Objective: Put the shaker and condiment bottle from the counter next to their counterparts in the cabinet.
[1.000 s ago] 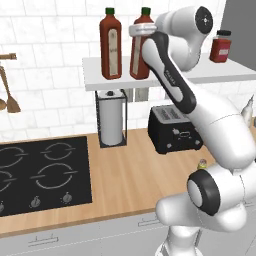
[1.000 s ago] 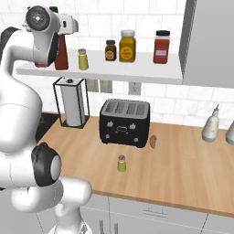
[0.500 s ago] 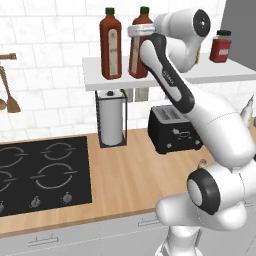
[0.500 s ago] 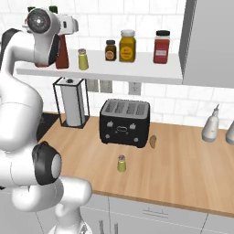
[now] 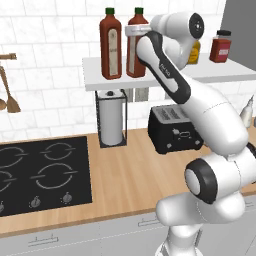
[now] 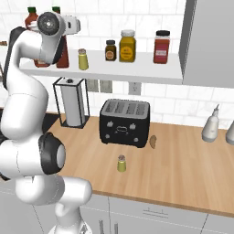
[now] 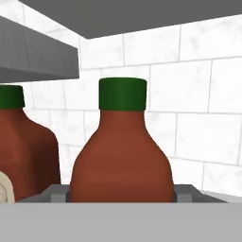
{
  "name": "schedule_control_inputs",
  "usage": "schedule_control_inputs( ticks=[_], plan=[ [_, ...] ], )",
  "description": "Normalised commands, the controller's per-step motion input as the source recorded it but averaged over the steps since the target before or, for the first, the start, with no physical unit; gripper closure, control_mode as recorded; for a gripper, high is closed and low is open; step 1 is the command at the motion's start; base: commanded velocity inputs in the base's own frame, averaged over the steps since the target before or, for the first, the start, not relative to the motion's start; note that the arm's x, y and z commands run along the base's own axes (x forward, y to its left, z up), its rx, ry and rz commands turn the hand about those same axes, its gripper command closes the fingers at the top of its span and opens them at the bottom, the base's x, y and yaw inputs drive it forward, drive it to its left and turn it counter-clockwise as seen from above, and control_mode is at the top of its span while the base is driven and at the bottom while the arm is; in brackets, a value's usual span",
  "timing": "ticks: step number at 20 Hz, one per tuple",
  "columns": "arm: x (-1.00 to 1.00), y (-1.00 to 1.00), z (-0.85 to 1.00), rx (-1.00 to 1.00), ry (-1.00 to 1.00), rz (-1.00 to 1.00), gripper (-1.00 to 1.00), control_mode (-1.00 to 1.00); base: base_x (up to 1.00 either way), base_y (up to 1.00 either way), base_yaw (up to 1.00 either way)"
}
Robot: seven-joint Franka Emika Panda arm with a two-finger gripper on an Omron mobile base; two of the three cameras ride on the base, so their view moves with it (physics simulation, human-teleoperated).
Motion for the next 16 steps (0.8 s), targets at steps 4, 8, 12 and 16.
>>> schedule_control_inputs(
  ticks=[4,8,12,16],
  plan=[
    [0.30,0.00,-0.12,0.00,0.07,0.00,-1.00,-1.00,0.00,0.00,0.00],
    [0.02,0.02,-0.13,0.00,0.01,0.00,-1.00,-1.00,0.00,0.00,0.00],
    [-0.06,0.00,0.00,0.00,0.00,0.00,-1.00,-1.00,0.00,0.00,0.00],
    [-0.14,0.00,0.00,0.00,-0.01,0.00,-1.00,-1.00,0.00,0.00,0.00]
  ],
)
